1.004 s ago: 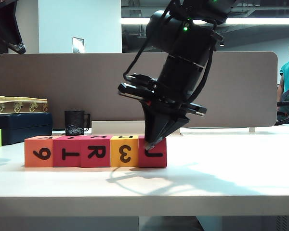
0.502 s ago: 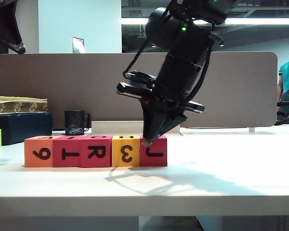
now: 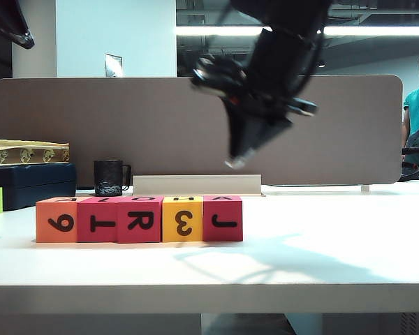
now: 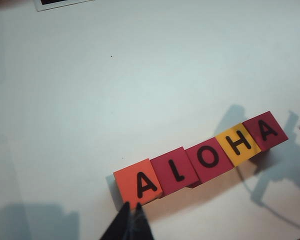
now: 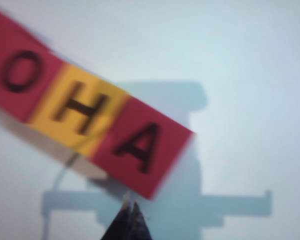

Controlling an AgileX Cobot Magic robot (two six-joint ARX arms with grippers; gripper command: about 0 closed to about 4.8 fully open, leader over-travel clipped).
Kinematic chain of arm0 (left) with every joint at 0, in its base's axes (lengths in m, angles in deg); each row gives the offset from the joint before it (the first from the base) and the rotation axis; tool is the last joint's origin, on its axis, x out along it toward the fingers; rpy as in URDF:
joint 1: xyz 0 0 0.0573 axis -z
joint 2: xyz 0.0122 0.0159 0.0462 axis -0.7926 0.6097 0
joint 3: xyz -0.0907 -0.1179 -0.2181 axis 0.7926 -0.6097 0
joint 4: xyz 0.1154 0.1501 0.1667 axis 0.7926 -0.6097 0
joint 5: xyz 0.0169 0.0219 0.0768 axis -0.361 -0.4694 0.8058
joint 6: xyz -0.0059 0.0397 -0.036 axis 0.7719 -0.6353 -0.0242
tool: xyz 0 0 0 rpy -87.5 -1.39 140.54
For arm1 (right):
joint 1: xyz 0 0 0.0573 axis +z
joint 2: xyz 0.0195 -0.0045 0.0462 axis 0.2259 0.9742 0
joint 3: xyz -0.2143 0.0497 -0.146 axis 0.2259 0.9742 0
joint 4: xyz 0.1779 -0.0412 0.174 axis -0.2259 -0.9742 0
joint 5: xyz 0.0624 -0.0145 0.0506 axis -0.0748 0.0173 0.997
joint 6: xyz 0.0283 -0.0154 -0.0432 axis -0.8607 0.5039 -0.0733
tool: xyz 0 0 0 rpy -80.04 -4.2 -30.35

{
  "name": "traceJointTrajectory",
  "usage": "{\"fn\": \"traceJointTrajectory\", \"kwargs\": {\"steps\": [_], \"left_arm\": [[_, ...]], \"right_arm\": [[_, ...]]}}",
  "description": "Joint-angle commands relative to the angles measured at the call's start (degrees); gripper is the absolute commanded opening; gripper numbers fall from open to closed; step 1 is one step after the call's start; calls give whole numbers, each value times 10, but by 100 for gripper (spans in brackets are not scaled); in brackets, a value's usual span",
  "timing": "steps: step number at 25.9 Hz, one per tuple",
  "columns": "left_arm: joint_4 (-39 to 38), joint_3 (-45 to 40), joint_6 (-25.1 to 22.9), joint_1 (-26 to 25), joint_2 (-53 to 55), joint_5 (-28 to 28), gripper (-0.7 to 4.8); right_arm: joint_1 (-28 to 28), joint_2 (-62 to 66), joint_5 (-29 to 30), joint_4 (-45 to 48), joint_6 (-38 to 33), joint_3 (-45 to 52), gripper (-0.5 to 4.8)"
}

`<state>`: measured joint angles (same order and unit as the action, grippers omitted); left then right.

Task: Select the appropriate blocks from the scattered letter blocks on the table and arrange them in a row to spell out "ALOHA".

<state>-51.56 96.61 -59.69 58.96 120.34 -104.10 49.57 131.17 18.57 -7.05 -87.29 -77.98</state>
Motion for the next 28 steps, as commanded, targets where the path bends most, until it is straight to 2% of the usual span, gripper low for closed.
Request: {"fn": "traceJointTrajectory", "kwargs": {"steps": [1,7,24,28], "left_arm": [[-3,2,1,0,-27,-3,-6],[-3,2,4,0,-47,-6,-6],[-10,2,5,0,-61,-5,-6],[-14,2,5,0,-61,-5,-6]], "right_arm": [[-21,0,-3,-7,2,-1,-2],[-41,22,3,-2,2,-2,-2],[-39,67,88,41,-5,-2,-2],[-39,67,85,38,-5,-3,-2]]}}
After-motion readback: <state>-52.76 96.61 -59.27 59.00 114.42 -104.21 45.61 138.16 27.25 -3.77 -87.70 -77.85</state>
